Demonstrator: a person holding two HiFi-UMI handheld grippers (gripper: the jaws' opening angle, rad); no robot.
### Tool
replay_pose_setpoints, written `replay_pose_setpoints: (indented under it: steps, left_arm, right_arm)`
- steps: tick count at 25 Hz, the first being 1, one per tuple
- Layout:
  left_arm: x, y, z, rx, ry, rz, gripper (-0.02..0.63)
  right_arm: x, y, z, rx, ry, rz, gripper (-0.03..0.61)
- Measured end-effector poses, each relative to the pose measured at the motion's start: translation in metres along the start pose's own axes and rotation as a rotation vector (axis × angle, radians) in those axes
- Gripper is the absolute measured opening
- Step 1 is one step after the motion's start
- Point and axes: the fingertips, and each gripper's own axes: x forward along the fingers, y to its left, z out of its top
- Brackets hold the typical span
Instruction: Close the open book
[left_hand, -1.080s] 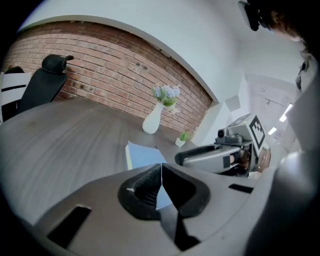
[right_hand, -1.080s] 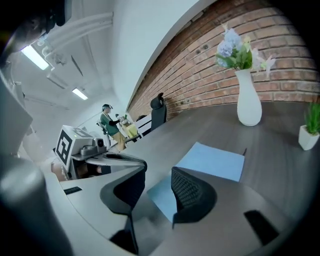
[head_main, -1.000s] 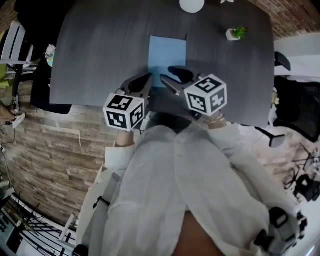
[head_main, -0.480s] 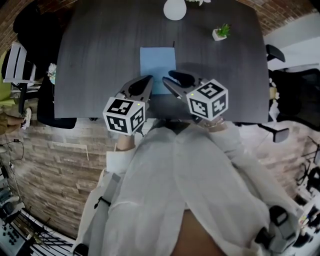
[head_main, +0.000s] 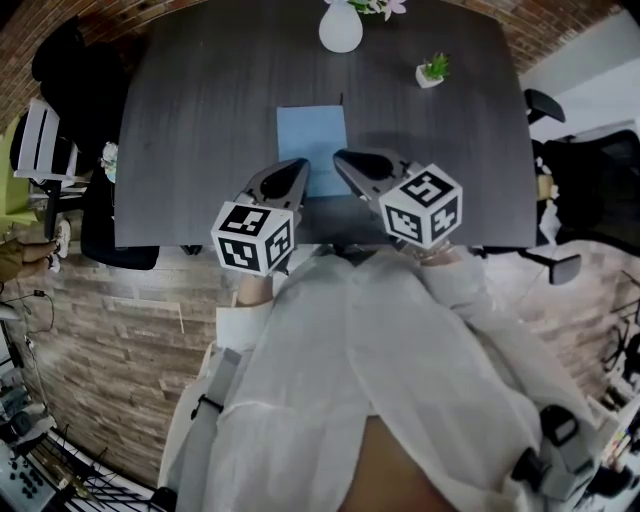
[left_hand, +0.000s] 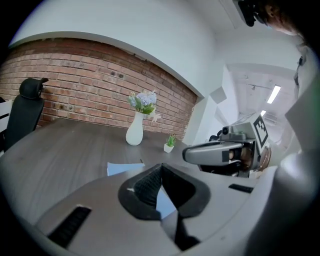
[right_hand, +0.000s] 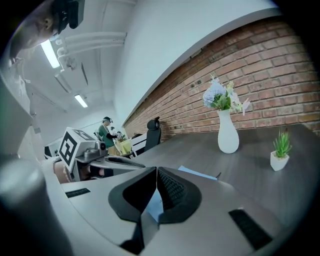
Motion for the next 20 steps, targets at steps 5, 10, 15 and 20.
replay_pose_setpoints:
  steps: [5,10,15,20]
  left_arm:
    - [-0.003,-0.001,-0.009,-0.017,0.026,0.028,0.005]
    - [-0.003,-0.006,-0.021,-0.023,0.062,0.021,0.005]
    - [-0.005,-0.005,-0.03,-0.039,0.082,0.035,0.005]
    - [-0.006,-0.005,-0.031,-0.062,0.079,0.045,0.005]
  right_arm:
    - [-0.005,0.009,-0.004,-0.019,-0.016,0.018,0.008]
    - [-0.008,0.015,-0.002,-0.022,-0.045,0.045,0.008]
    - [-0.009,0.019,-0.007,-0.014,-0.037,0.059,0.008]
    - [-0.012,0.019,-0.012,-0.016,-0.025,0.061,0.006]
